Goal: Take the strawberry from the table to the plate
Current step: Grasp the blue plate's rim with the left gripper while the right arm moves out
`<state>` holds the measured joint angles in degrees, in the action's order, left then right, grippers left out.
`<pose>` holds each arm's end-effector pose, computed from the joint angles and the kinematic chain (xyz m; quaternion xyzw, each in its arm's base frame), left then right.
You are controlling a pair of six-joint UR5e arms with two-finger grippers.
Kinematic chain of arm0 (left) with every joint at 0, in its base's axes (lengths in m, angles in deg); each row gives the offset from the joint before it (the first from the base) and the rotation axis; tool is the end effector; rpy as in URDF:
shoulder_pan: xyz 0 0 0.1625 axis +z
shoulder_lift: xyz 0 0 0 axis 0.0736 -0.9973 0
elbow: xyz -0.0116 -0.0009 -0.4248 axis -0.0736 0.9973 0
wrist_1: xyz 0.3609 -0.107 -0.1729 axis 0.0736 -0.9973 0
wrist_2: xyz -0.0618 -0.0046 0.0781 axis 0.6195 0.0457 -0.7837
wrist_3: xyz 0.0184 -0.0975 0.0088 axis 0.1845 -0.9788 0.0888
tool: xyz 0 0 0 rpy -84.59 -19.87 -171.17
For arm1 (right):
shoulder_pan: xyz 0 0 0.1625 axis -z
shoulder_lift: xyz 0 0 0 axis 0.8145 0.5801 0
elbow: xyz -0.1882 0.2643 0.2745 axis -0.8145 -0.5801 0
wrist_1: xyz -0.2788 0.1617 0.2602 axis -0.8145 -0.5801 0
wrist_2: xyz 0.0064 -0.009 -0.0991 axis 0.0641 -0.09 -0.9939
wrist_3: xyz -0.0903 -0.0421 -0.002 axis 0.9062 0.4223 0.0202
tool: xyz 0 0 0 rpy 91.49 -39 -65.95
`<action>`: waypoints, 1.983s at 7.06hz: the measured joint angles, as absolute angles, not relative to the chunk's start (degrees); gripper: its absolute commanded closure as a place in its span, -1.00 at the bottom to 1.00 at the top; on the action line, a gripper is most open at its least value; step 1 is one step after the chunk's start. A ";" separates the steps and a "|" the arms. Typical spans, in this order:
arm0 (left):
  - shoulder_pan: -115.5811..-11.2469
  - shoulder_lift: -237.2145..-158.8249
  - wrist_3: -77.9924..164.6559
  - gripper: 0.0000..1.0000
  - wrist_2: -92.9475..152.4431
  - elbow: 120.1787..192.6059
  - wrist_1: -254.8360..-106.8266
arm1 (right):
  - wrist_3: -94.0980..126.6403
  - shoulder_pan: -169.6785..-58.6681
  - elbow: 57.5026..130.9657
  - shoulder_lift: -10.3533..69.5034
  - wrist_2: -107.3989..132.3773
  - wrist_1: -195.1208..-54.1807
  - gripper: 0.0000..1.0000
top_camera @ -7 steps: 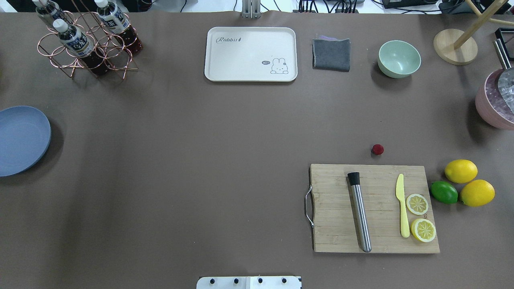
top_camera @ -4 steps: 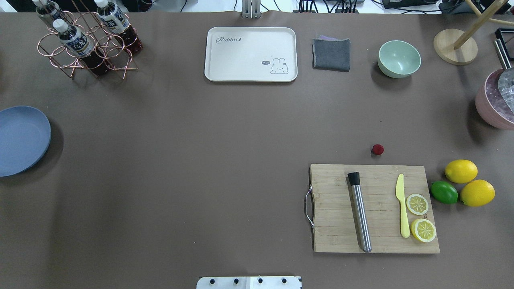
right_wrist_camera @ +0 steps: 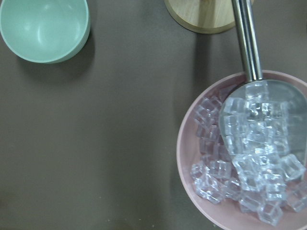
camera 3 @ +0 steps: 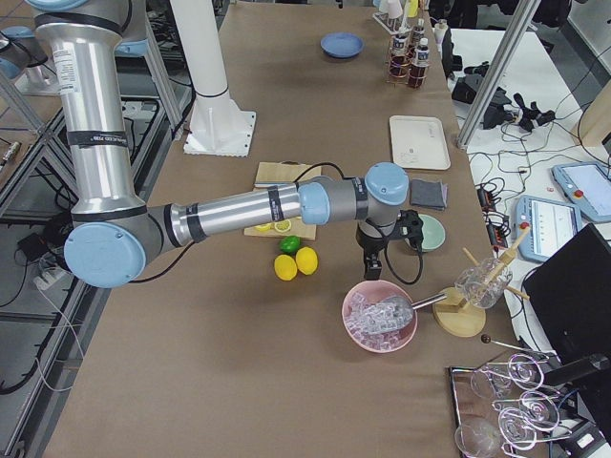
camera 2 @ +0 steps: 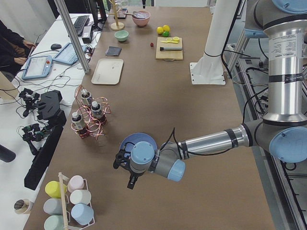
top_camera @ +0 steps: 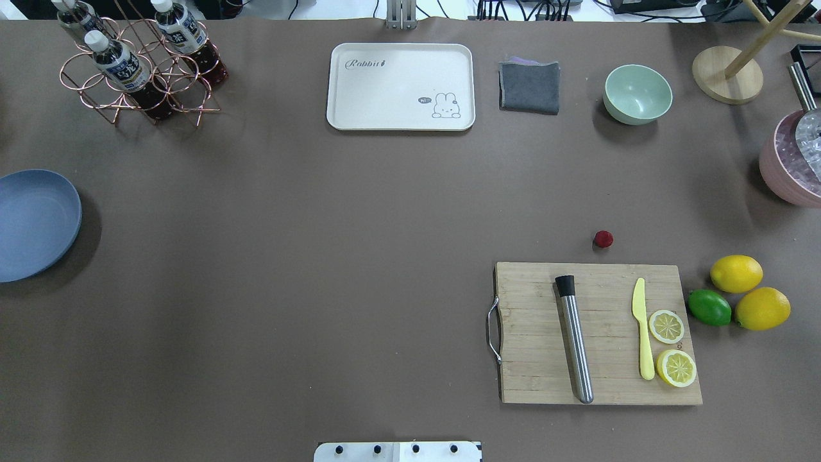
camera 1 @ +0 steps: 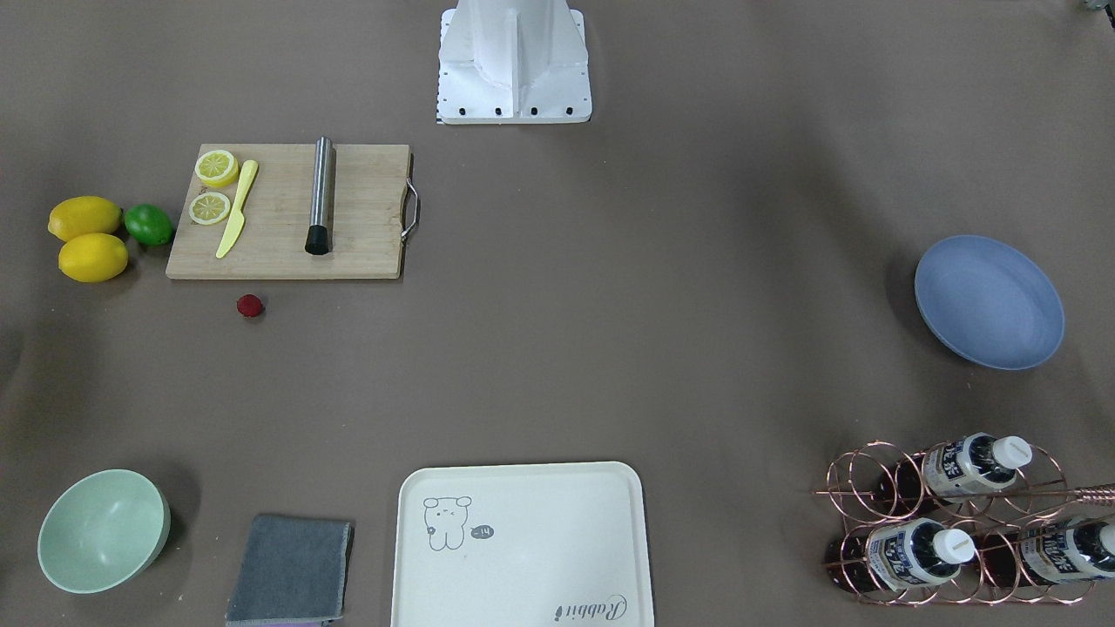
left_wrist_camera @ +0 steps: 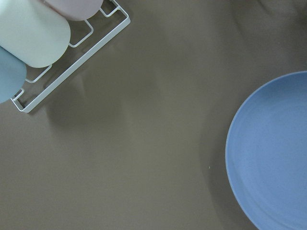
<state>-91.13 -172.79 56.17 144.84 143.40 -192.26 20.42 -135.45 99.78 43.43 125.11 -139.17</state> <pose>-0.0366 -0.4517 0.7345 0.1427 0.3963 0.0783 0.9036 -0.0240 -0.5424 0.5292 0.0350 -0.3986 -0.0196 0.9162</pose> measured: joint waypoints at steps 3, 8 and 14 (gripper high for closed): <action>-88.50 -174.69 47.09 -0.96 147.23 140.30 -197.83 | 5.47 -130.53 99.81 43.65 124.79 -129.25 -1.00; -80.84 -182.09 37.26 -0.96 141.41 132.74 -204.87 | 0.11 -128.80 99.78 42.93 123.94 -127.54 -1.00; -77.97 -182.02 35.89 0.35 140.47 127.48 -211.45 | -4.94 -126.34 100.07 40.60 121.74 -127.53 -1.00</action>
<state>-77.97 -182.02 35.89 140.47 127.48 -211.45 -4.94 -126.34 100.07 40.60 121.74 -127.53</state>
